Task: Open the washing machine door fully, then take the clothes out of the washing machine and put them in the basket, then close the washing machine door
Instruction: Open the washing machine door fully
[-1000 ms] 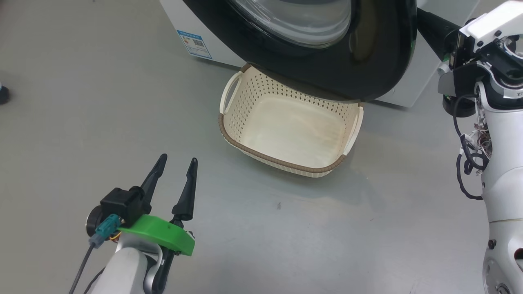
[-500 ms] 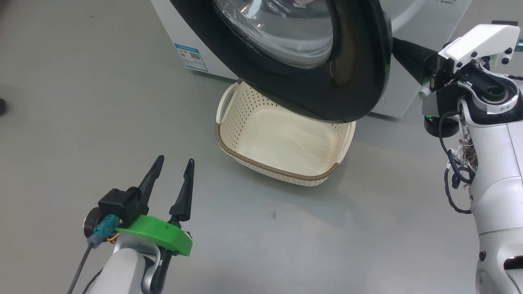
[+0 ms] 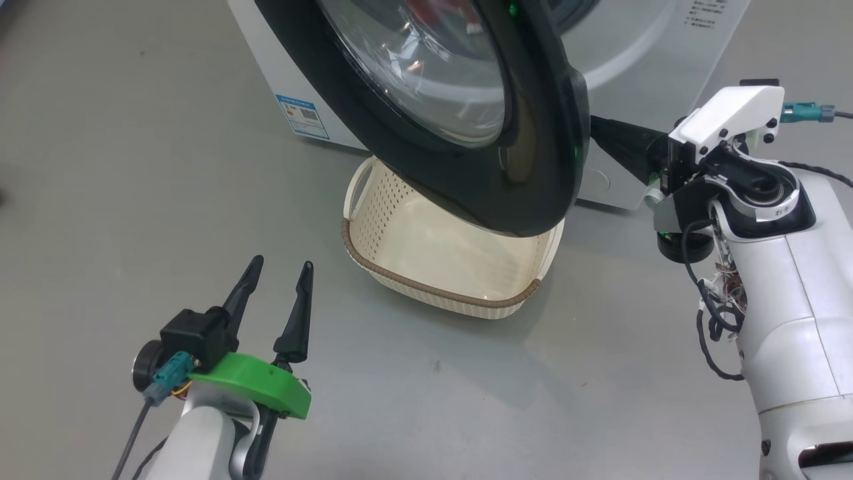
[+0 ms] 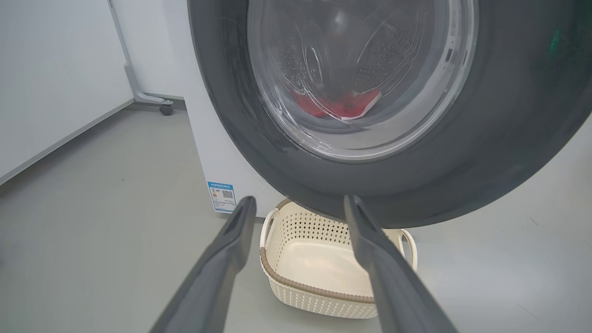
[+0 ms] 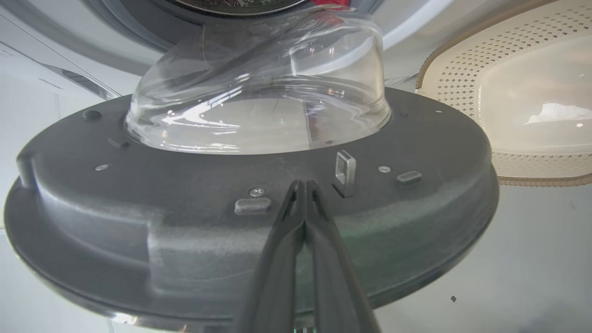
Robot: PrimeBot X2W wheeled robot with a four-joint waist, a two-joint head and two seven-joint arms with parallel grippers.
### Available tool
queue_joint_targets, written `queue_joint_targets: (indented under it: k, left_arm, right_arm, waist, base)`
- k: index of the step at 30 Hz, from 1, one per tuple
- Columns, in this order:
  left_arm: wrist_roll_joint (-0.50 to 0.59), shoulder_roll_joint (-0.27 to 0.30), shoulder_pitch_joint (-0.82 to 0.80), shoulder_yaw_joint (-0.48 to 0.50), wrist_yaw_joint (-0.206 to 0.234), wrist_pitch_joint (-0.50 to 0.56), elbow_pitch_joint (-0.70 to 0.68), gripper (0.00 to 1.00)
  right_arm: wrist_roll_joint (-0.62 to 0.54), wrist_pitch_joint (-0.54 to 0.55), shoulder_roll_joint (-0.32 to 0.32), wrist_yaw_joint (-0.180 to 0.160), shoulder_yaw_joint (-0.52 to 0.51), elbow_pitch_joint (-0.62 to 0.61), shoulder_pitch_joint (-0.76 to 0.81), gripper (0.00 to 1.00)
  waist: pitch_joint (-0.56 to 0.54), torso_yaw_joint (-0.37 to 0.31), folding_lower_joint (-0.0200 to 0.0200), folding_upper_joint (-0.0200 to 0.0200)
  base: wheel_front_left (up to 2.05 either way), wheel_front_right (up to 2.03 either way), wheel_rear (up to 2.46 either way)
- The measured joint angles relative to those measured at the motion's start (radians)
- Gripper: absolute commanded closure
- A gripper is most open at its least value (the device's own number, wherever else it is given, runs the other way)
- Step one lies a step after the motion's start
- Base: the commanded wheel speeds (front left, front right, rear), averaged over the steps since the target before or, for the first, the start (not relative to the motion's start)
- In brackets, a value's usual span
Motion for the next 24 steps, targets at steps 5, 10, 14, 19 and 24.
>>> queue_joint_targets:
  k: [5, 10, 14, 19, 24]
  left_arm:
    - [0.001, 0.0, 0.0, 0.0, 0.0, 0.0, 0.0, 0.0]
    - [0.001, 0.0, 0.002, 0.003, 0.0, 0.0, 0.0, 0.0]
    - [0.001, 0.0, 0.004, 0.003, 0.0, 0.0, 0.0, 0.0]
    - [0.001, 0.0, 0.011, 0.003, 0.0, 0.0, 0.0, 0.0]
    - [0.001, 0.0, 0.016, 0.003, 0.0, 0.0, 0.0, 0.0]
  right_arm:
    - [0.016, 0.019, 0.004, 0.0, 0.013, -0.012, 0.018, 1.0]
    - [0.028, 0.034, 0.009, 0.0, 0.033, -0.032, 0.039, 1.0]
    - [0.043, 0.047, 0.014, 0.0, 0.048, -0.05, 0.053, 1.0]
    - [0.051, 0.059, 0.016, 0.0, 0.072, -0.076, 0.067, 1.0]
    - [0.062, 0.073, 0.018, 0.0, 0.1, -0.1, 0.083, 1.0]
  waist:
    - [-0.007, -0.004, 0.0, 0.0]
    - [-0.016, -0.006, 0.0, 0.0]
    - [-0.021, -0.006, 0.0, 0.0]
    - [-0.025, -0.003, 0.0, 0.0]
    - [-0.028, -0.001, 0.0, 0.0]
  base:
    - [0.0, 0.0, 0.0]
    - [0.0, 0.0, 0.0]
    - [0.0, 0.0, 0.0]
    - [0.0, 0.0, 0.0]
    - [0.0, 0.0, 0.0]
